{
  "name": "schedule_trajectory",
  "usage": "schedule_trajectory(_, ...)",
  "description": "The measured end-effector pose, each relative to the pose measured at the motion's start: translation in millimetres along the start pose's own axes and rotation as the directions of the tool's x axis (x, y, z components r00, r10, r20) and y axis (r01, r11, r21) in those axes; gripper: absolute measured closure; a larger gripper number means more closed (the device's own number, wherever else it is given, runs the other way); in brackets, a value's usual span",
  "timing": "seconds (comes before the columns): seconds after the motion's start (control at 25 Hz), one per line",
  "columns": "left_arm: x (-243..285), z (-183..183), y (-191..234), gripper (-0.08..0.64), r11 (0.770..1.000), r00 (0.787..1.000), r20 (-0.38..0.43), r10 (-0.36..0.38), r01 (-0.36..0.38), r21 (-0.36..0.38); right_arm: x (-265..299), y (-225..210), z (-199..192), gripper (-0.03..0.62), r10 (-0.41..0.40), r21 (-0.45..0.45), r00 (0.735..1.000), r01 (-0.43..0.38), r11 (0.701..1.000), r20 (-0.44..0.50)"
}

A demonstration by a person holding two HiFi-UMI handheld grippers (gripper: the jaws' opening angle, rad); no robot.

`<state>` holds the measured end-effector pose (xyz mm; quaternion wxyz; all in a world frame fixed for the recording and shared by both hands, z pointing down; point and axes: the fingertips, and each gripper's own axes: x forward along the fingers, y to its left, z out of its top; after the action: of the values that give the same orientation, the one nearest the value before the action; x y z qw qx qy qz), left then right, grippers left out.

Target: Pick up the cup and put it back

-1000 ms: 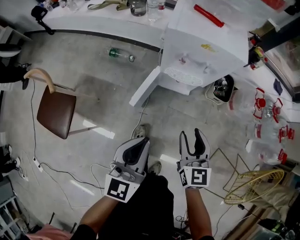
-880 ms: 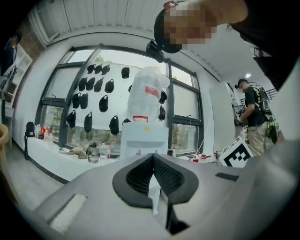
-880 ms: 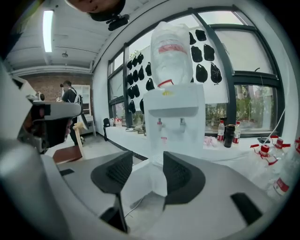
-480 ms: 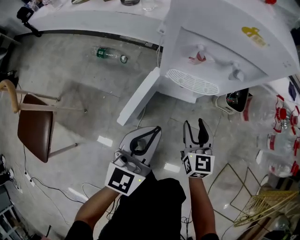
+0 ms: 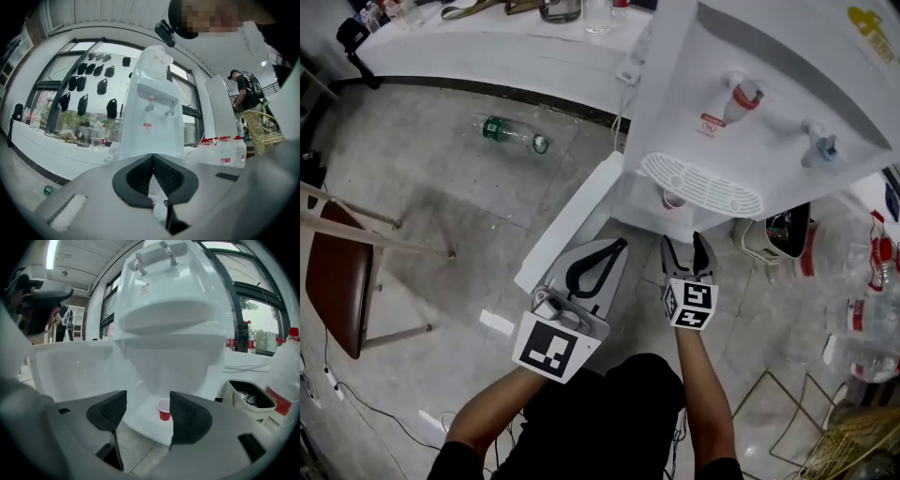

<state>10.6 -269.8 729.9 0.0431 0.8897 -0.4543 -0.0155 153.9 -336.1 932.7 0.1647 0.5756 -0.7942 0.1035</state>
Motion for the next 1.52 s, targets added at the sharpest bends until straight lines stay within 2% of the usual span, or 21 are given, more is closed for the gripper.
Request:
schedule_trajectory(0.28,13,8,5,0.554,1.0,0.999,0.042,-0.004,0.005,-0.012,63,-17,-38,0.287,-0.028,0.04,0.997,0.031,0.999,-0.065)
schedule_trajectory(0.6,20,-6,20,0.554,0.999,1.0,0.015,0.025,-0.024,-0.041,120,-42,-72,0.276,-0.058,0.07,0.99,0.067,0.995,-0.125)
schedule_trajectory(1.16,26,-11,27,0.554,0.997,1.0,0.018,0.023,-0.021,-0.078,164,-63,-92,0.241,-0.113,0.089,0.977,0.131,0.987,-0.182)
schedule_trajectory(1.52,28,-16,32,0.554,0.996,1.0,0.007,0.015,-0.015,-0.086,181,-65,-91,0.241,-0.112,0.072,0.976,0.127,0.989,-0.186)
